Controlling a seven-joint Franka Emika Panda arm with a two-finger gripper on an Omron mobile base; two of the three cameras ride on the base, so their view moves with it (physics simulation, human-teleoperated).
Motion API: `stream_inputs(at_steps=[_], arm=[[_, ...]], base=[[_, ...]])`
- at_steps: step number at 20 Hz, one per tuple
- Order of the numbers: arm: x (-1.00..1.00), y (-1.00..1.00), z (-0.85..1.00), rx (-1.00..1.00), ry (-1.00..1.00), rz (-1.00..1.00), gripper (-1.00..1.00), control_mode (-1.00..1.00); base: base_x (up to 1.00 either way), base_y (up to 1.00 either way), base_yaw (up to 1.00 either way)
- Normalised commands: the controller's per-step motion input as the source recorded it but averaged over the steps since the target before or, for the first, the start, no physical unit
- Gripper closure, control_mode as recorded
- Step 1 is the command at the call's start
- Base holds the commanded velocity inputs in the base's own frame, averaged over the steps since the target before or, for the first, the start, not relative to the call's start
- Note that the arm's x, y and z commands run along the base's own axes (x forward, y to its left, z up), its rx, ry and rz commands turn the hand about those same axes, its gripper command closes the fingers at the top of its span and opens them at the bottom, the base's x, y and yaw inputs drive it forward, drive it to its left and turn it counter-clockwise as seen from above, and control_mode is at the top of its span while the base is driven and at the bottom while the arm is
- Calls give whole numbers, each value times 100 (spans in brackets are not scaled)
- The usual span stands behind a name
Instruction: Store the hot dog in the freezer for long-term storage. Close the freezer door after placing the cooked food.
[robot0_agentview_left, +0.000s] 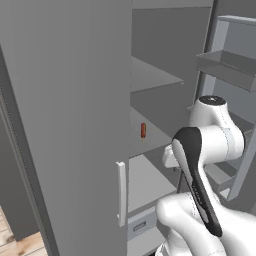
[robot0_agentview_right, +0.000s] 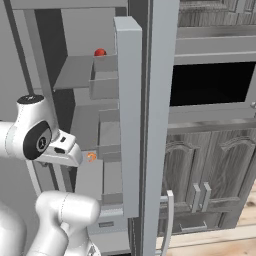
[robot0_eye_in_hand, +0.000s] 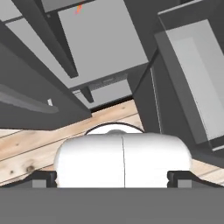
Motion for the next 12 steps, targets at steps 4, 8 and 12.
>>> stream_inputs(at_steps=[4,8,12], arm=[[-31,-4,0,0,0,0,-100,-100],[0,0,0,0,0,0,-100,-100],[0,0,0,0,0,0,-100,-100]], base=[[0,0,0],[0,0,0],[0,0,0]])
